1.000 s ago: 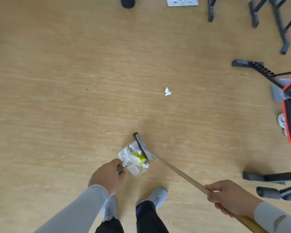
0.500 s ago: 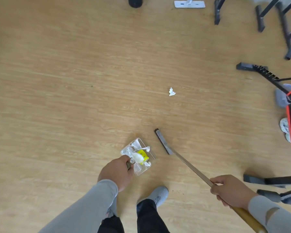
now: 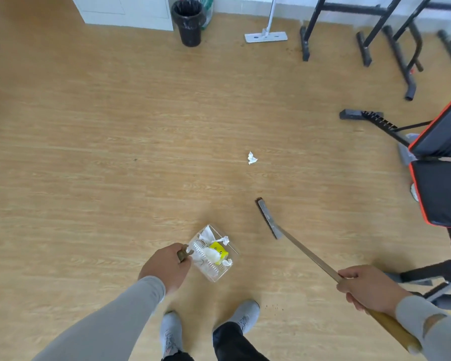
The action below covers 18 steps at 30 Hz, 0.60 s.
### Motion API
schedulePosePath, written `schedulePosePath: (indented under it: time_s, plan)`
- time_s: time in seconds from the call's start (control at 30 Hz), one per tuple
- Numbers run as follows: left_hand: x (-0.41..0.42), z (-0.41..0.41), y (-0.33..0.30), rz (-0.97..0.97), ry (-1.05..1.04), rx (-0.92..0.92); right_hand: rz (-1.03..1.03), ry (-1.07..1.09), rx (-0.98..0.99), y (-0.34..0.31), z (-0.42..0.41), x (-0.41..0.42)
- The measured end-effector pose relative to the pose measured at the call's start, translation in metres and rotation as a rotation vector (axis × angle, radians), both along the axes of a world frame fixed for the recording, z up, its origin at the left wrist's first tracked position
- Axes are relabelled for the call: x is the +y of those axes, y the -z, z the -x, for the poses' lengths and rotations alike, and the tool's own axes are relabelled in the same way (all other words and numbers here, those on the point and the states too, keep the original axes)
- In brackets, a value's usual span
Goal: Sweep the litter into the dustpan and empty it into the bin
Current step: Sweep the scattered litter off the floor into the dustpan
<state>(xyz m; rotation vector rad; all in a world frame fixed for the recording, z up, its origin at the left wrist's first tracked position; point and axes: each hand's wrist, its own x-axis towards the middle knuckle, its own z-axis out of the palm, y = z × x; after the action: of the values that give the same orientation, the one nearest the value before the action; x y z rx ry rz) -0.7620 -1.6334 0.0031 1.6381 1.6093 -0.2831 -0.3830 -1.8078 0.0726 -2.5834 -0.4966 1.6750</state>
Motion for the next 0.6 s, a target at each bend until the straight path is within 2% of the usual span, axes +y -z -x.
schedulePosePath:
  time_s: [0.3,0.6]
  plan:
    - [0.047,-0.042,-0.053,-0.101,-0.051,-0.092,-0.097,0.021,-0.077,-0.031,-0.044,0.038]
    - [0.154,-0.082,-0.039,-0.098,-0.043,-0.132,-0.118,0.032,-0.094,-0.045,-0.065,0.132]
